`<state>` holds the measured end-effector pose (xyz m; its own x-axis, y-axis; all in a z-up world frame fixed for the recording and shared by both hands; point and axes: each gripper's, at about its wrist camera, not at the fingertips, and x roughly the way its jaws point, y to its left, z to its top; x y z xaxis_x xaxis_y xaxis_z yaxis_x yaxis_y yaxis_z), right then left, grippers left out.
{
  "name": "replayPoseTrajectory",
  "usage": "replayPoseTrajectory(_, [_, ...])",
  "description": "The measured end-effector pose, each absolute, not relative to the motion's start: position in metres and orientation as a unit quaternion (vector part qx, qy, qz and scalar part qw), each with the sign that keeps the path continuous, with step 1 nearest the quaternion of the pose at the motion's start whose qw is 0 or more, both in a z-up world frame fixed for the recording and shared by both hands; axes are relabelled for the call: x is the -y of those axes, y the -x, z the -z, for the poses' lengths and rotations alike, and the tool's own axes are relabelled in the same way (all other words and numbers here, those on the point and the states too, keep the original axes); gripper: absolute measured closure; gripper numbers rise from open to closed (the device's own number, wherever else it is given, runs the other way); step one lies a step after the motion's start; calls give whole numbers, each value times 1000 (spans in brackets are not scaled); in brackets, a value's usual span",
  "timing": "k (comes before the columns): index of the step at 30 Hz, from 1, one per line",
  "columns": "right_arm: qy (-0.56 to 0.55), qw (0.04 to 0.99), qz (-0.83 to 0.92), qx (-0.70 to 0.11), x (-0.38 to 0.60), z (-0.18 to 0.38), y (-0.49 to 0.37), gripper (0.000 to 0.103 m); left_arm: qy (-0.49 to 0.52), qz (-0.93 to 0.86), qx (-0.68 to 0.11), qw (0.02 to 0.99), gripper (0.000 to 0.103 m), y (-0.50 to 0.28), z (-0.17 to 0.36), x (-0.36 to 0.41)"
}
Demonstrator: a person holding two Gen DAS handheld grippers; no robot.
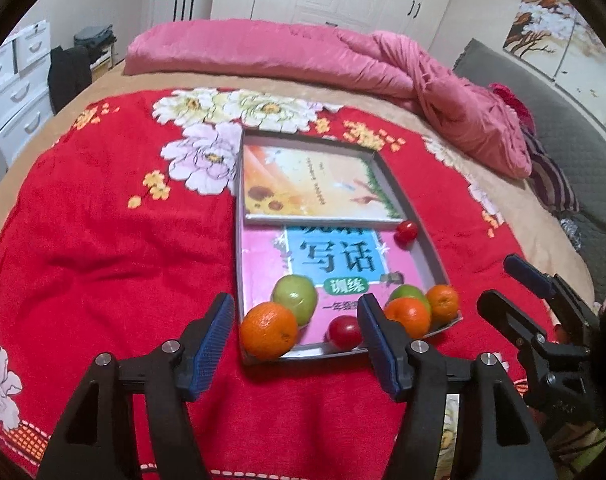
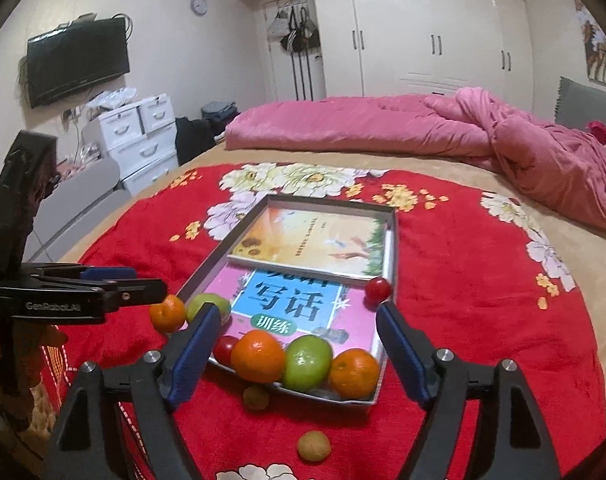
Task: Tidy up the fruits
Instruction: 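Withdraw both tools from the tray toward the kiwis, then grasp a kiwi with the right tool while the left tool grasps another kiwi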
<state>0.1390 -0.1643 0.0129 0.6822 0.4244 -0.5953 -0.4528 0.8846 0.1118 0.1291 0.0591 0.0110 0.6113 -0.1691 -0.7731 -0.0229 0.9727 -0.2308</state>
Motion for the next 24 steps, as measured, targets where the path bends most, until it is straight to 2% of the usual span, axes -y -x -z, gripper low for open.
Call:
replayPoseTrajectory(10, [-3, 918, -221, -329, 193, -18, -134, 22, 104, 78, -419, 898, 29, -114, -35, -45])
replayPoseTrajectory(24, [30, 895, -222, -386, 196, 19, -111, 22, 91, 125, -473, 868, 29, -105, 0, -5])
